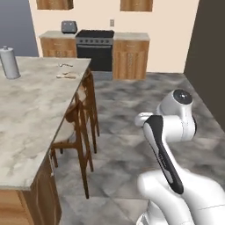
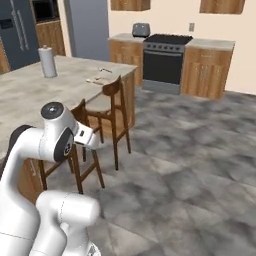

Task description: Pick up the metallic utensils from the counter and place them in the open drawer. Make sure not to pick up any wooden utensils.

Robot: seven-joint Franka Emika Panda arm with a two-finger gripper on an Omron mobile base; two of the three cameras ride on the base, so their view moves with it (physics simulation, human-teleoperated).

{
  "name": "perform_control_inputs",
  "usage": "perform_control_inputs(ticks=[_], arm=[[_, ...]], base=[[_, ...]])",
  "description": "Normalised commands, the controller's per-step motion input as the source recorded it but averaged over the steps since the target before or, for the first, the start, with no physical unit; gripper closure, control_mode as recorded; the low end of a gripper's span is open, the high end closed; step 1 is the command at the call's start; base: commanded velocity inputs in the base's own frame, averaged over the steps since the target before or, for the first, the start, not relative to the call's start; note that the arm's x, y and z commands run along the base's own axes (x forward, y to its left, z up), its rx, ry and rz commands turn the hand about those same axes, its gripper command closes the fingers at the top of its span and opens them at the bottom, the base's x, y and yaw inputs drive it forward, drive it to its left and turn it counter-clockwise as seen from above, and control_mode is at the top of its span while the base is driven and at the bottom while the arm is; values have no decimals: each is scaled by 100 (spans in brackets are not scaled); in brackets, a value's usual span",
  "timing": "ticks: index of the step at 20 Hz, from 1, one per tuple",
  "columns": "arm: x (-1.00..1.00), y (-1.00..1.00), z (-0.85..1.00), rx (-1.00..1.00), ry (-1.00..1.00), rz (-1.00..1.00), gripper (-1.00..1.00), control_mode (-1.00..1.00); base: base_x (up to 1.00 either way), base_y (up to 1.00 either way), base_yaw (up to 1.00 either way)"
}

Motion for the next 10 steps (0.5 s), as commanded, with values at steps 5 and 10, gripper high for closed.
perform_control_inputs(ticks=[5,10], arm=[[0,0,0,0,0,0,-100,100],[0,0,0,0,0,0,-100,100]], base=[[87,-100,31],[100,-97,34]])
